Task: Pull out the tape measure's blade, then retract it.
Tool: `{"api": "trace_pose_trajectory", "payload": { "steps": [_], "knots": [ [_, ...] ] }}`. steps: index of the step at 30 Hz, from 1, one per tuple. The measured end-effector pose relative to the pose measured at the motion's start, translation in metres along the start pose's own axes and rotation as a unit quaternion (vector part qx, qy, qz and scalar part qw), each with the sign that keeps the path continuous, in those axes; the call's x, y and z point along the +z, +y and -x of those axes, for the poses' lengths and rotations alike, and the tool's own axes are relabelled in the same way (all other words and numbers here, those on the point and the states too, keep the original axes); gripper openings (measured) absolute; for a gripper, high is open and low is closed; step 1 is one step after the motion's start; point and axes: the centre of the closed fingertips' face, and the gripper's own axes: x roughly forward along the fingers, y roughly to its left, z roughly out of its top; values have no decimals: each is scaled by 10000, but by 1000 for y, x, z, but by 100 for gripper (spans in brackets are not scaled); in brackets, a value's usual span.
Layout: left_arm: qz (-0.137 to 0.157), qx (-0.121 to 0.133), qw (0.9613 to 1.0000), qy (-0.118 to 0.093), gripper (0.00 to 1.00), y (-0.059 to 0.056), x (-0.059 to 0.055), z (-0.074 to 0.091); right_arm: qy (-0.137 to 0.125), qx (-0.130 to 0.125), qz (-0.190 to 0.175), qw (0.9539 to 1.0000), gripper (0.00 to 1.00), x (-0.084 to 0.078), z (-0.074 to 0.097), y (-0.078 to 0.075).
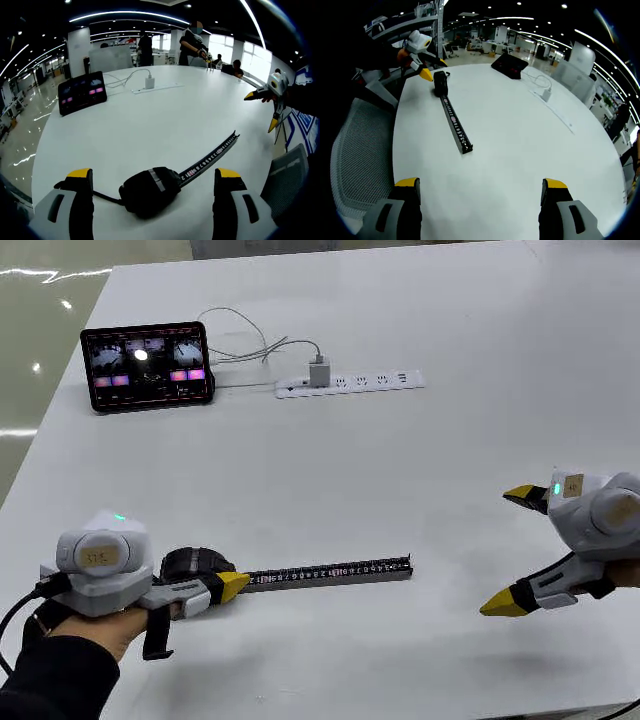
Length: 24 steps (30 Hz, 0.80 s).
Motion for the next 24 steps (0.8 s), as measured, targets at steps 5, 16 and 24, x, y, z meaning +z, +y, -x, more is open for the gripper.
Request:
{"api": "trace_pose_trajectory", "payload": {
  "steps": [5, 16, 24],
  "knots": [
    [184, 59, 9998, -17, 99, -1, -2, -3, 2, 92, 205, 9997, 99, 8, -7, -3],
    [489, 455, 9977, -111, 99, 9, -9, -8, 387, 310, 560, 9972, 99, 15, -31, -6],
    [506, 779, 9954, -240, 99, 13, -15, -13, 537, 417, 660, 9955, 99, 29, -49, -10]
  ]
}}
